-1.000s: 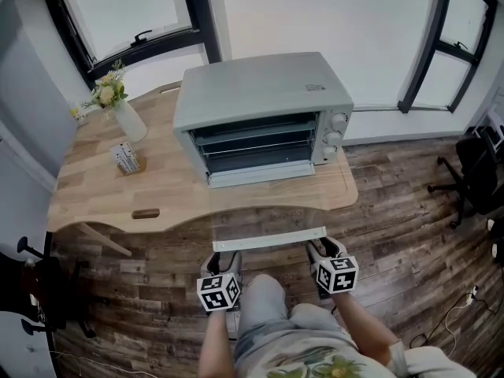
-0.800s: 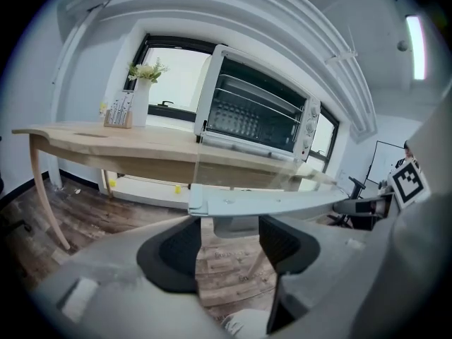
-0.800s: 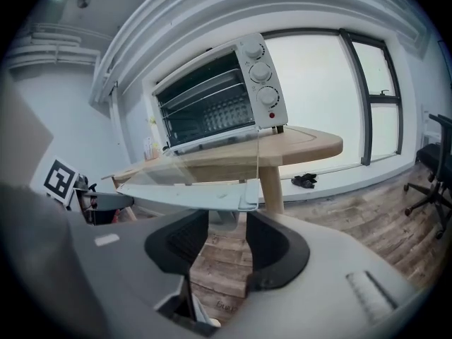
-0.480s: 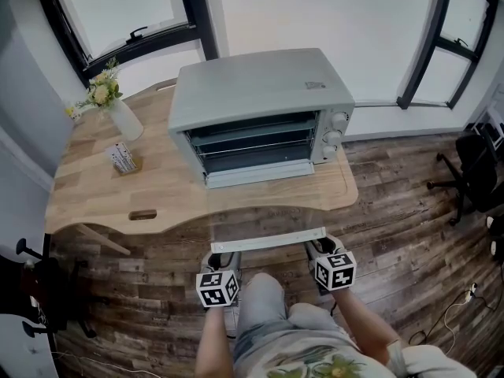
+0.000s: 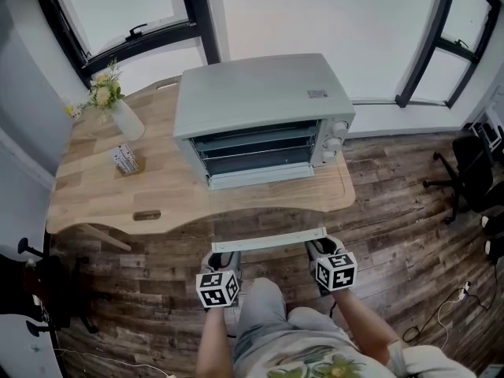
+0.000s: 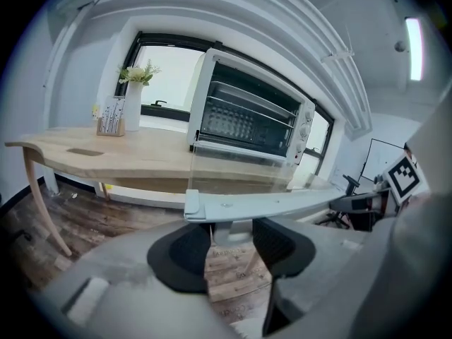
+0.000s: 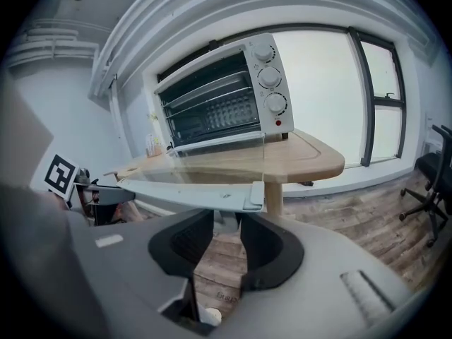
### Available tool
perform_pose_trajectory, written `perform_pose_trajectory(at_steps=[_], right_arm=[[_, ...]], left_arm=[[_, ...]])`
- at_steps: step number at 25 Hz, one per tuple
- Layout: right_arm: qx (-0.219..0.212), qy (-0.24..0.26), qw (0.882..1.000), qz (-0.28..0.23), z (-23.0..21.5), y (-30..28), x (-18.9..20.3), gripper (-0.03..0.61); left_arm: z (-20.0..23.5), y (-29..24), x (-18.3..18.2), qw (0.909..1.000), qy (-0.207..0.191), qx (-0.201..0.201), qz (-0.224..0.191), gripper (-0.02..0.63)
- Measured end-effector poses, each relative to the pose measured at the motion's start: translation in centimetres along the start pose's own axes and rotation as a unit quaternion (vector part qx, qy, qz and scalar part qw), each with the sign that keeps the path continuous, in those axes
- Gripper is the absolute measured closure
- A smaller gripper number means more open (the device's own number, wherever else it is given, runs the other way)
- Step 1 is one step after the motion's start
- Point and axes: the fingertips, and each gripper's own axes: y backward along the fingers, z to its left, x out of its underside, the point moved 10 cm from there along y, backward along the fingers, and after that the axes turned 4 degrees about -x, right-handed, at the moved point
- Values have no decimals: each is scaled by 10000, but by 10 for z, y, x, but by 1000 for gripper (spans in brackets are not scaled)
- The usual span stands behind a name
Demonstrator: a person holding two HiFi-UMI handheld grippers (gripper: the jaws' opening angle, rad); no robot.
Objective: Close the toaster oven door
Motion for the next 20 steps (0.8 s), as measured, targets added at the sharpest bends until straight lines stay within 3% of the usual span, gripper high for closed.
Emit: perform_pose_trajectory(at_steps=[14,20], right_arm=[[2,-126,9993,357,18,34,-55,453],[-44,-187,9993,313,21,45,-75,453]], left_arm=[[-10,28,-63,9989,-18,-36,466,444],[-11,38,-86,9986,-41,-219,475,497]])
